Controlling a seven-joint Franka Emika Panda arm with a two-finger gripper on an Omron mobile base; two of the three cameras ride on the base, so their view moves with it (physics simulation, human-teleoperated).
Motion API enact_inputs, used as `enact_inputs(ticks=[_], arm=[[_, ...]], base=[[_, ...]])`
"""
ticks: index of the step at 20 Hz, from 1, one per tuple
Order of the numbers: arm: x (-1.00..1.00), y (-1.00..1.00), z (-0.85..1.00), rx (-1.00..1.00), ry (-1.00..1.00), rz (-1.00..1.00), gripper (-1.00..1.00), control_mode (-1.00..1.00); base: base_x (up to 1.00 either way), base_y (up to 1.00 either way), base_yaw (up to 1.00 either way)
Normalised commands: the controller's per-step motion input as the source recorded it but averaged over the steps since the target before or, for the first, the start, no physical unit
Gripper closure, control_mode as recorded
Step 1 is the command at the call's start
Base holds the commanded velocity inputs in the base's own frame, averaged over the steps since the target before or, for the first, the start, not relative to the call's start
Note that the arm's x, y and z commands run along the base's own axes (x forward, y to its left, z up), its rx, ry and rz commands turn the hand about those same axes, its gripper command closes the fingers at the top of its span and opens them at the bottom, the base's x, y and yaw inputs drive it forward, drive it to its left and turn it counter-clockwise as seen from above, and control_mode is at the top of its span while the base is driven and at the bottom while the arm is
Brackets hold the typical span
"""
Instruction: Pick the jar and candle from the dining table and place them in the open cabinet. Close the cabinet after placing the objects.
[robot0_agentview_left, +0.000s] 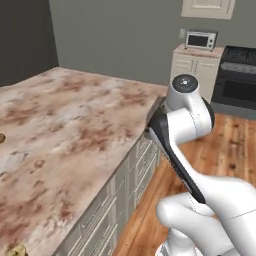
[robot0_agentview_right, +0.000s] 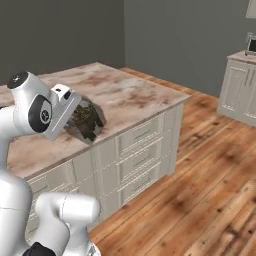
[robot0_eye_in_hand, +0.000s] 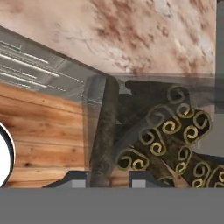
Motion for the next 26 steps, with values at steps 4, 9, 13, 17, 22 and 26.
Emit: enact_inputs(ticks=[4,9,13,17,22,26], arm=[[0.0,0.0,0.0,0.0,0.0,0.0,1.0,1.0],[0.0,0.0,0.0,0.0,0.0,0.0,1.0,1.0],[0.0,0.0,0.0,0.0,0.0,0.0,1.0,1.0],[0.0,0.0,0.0,0.0,0.0,0.0,1.0,1.0],[0.0,0.0,0.0,0.0,0.0,0.0,1.0,1.0],[0.0,0.0,0.0,0.0,0.0,0.0,1.0,1.0]], base=[[0.29,-0.44,-0.42],[0.52,-0.33,-0.4],[0.76,-0.39,-0.29],[0.88,-0.29,-0.24],[0.8,-0.36,-0.24],[0.59,-0.23,-0.34]])
